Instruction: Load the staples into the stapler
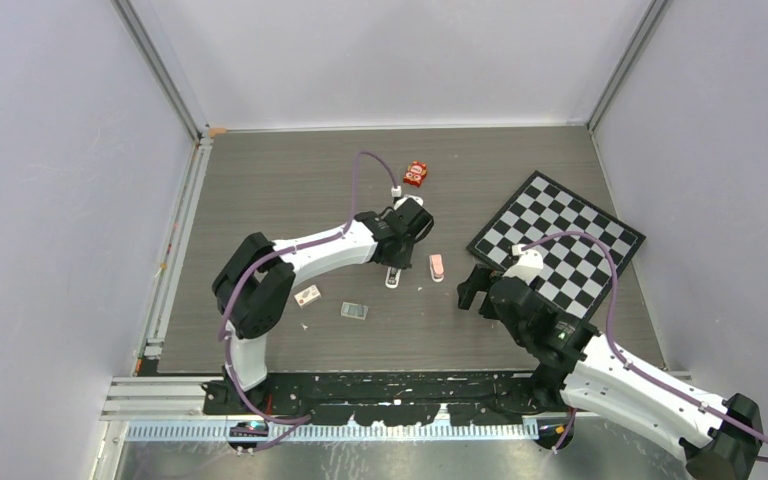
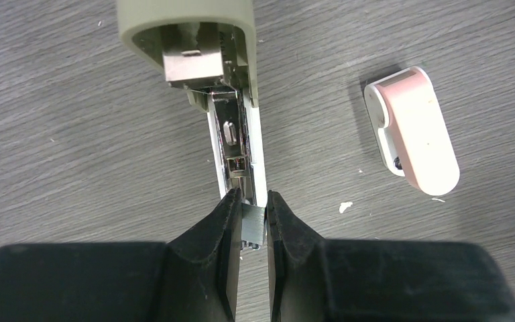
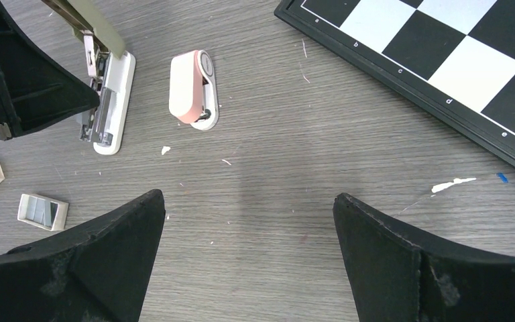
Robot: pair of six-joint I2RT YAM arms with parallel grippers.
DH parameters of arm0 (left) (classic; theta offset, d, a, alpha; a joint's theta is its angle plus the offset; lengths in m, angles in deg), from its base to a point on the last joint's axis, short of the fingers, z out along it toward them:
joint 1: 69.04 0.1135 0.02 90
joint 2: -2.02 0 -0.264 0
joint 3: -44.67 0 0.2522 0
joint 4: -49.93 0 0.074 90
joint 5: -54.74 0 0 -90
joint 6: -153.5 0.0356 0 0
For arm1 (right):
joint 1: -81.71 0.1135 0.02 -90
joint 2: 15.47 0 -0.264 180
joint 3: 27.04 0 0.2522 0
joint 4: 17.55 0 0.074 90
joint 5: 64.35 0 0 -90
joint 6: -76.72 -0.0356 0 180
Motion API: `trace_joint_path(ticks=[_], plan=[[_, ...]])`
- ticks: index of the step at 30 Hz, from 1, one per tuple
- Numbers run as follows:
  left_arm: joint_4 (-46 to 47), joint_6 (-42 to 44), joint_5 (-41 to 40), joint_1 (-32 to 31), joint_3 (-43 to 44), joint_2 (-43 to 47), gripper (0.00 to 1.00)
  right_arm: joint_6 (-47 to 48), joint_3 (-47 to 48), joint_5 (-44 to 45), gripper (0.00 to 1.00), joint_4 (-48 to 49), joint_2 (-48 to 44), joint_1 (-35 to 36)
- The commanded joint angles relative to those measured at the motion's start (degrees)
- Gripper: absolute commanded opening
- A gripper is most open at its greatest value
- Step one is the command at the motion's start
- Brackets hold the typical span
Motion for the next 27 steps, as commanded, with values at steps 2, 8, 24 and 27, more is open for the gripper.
trace_joint_path(ticks=[2,8,24,27], plan=[[-1.44,-1.06,-1.22,-0.58,2.06,-0.54,0.09,-0.91,0.79,2.75,1.00,-0.10,-1.62,0.20],[-1.79,-1.10,-1.84,-0.60,1.74,-0.46,0.09,-0.84,0.53,2.60,1.00,0.22,-1.53,0.21],[-1.87,-0.56,-2.57,-0.58,1.25,-1.07,0.09,-1.02,0.52,2.22,1.00,0.78,-0.70,0.22],[-1.68,-0.57,-2.36,-0.61,1.07,-1.18,0.09,-0.93,0.66,2.20,1.00,0.78,-0.68,0.20]])
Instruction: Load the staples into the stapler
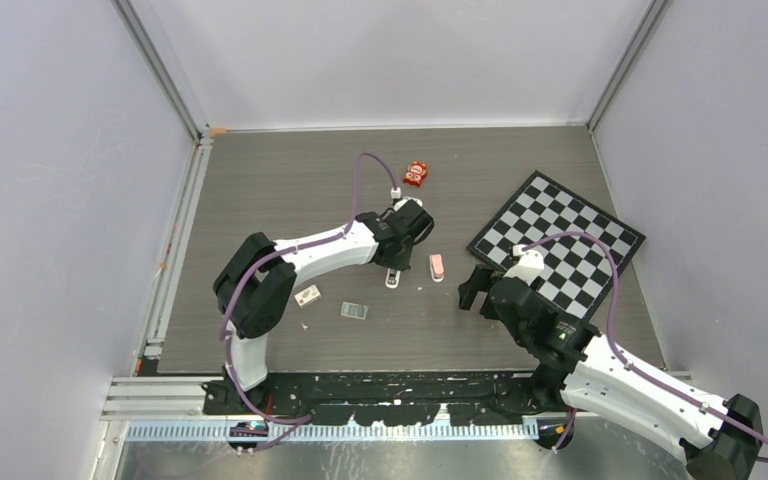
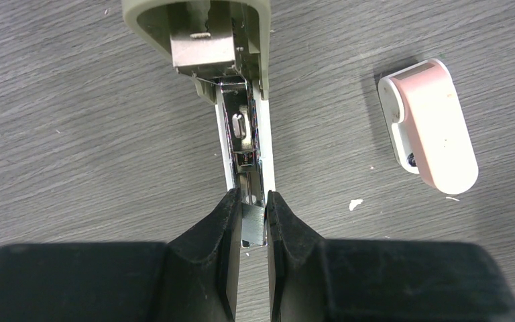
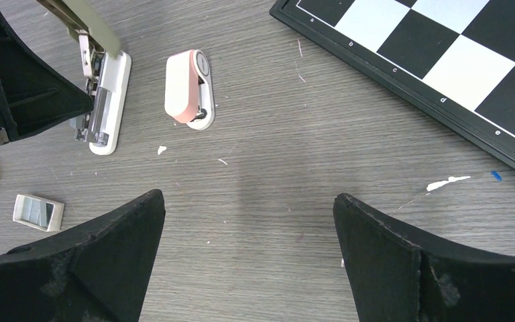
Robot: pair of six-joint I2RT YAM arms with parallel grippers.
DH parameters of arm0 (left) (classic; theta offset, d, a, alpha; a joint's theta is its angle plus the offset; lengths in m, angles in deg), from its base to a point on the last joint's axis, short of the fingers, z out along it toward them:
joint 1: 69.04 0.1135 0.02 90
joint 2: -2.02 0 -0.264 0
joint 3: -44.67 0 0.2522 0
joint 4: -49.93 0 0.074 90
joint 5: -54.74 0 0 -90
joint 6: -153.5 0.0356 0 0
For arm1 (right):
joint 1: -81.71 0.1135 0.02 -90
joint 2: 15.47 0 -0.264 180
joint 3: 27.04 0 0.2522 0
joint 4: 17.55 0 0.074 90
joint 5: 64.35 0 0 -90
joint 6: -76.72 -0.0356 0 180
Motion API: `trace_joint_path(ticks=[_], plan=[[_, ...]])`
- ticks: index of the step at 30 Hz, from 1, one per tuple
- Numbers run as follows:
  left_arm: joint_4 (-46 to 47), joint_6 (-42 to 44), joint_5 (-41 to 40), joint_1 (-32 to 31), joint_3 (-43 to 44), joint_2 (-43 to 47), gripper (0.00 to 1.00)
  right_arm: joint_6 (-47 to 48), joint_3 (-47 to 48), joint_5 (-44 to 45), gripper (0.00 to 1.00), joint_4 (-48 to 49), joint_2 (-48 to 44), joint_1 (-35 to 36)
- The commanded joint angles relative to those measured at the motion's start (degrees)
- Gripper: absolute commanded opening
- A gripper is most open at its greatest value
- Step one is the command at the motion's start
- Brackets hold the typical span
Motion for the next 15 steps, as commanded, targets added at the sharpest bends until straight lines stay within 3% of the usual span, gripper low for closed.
trace_joint_path(ticks=[1,15], plan=[[-0.04,-0.36,-1.48,-0.26,0.75,-0.51,0.09,-0.95,0.62,1.86,1.00,1.48,-0.21,0.22],[-0.44,-0.32,-1.82,-0.34,0.77,-1.73,0.09,-0.93,0.64,2.12,1.00,0.69,-1.26,0.18]])
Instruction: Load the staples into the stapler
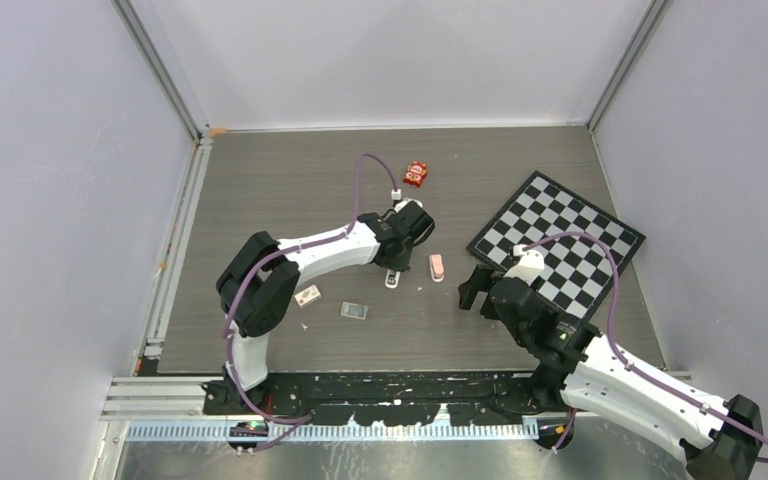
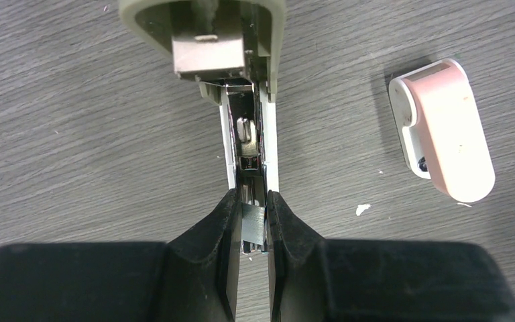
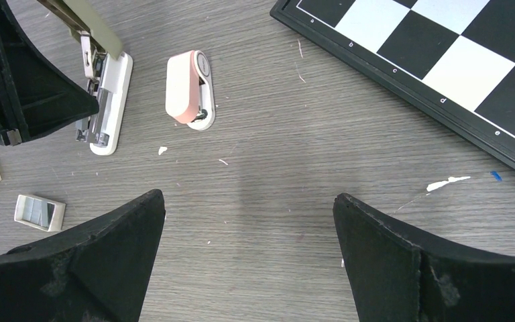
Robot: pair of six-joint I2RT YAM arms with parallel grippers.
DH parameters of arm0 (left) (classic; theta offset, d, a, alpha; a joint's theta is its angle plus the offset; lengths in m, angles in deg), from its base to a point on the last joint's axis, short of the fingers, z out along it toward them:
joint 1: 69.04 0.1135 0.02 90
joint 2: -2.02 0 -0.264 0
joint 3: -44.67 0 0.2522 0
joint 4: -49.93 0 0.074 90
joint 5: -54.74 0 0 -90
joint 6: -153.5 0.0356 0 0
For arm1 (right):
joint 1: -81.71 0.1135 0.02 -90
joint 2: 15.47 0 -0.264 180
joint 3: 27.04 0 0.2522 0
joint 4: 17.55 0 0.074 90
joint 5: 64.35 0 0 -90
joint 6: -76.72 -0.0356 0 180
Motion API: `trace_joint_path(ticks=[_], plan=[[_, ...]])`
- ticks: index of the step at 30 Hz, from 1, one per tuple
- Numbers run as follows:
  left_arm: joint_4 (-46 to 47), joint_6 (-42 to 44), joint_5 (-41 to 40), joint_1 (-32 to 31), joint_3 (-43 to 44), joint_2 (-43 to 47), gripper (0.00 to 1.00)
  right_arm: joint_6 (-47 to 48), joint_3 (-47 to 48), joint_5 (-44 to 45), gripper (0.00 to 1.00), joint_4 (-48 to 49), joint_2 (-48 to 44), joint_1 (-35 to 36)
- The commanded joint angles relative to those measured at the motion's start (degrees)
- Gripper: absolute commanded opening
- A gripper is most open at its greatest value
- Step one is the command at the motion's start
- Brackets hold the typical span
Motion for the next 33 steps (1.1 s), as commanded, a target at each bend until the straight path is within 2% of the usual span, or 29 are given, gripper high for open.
trace_joint_path(ticks=[1,12,33], plan=[[-0.62,-0.26,-1.51,-0.42,0.78,-0.85,0.09,-0.87,0.62,2.14,1.00,0.68,-1.26,0.17],[-1.65,0.01,-2.84,-1.11,1.44,-1.55,0.10,-0.87,0.54,2.23,1.00,0.78,-1.28,0.22],[-3.00,-0.20,-3.86,-2.19,2.73,-1.90,0.19,-1.13,0.35,2.04,1.00,0.25,-2.24,0.20]])
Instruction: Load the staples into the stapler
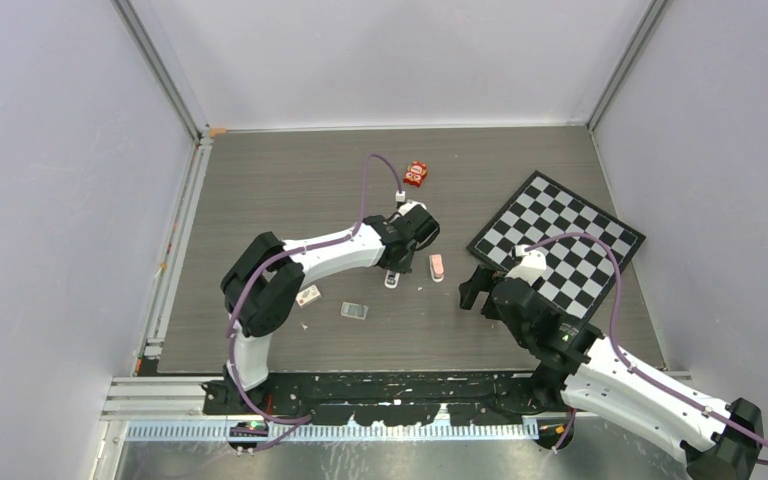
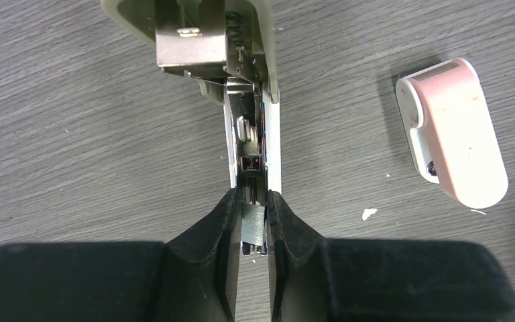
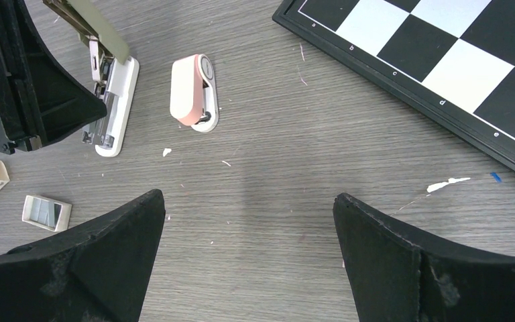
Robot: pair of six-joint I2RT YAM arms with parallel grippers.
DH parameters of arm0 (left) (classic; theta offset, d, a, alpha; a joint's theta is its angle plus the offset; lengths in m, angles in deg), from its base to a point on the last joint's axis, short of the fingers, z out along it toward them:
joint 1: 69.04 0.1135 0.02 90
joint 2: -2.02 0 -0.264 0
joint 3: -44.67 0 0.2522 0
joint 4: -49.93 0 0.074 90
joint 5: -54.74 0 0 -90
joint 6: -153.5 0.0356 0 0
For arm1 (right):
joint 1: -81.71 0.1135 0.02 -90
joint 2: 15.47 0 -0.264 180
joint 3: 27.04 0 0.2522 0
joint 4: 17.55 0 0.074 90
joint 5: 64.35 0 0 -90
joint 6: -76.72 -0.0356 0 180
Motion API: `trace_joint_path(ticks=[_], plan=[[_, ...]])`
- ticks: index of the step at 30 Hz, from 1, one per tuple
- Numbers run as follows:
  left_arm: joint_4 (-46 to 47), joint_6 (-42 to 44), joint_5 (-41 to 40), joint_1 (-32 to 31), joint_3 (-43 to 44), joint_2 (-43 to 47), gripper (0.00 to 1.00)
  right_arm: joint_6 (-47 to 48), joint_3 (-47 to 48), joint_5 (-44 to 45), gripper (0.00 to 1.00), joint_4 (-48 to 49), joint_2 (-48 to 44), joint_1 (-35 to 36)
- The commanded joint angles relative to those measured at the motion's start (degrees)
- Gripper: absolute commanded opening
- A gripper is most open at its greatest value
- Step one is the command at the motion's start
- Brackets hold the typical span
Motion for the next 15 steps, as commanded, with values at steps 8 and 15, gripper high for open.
trace_joint_path(ticks=[8,15], plan=[[-2.43,-0.40,-0.74,-0.66,2.11,-0.81,0.20,-1.20,0.27,2.01,0.99,0.46,-1.10,0.22],[-3.03,-0.42,-0.90,-0.66,2.81,-1.19,0.21,-1.20,0.31,2.02,1.00,0.38,-1.31,0.22]])
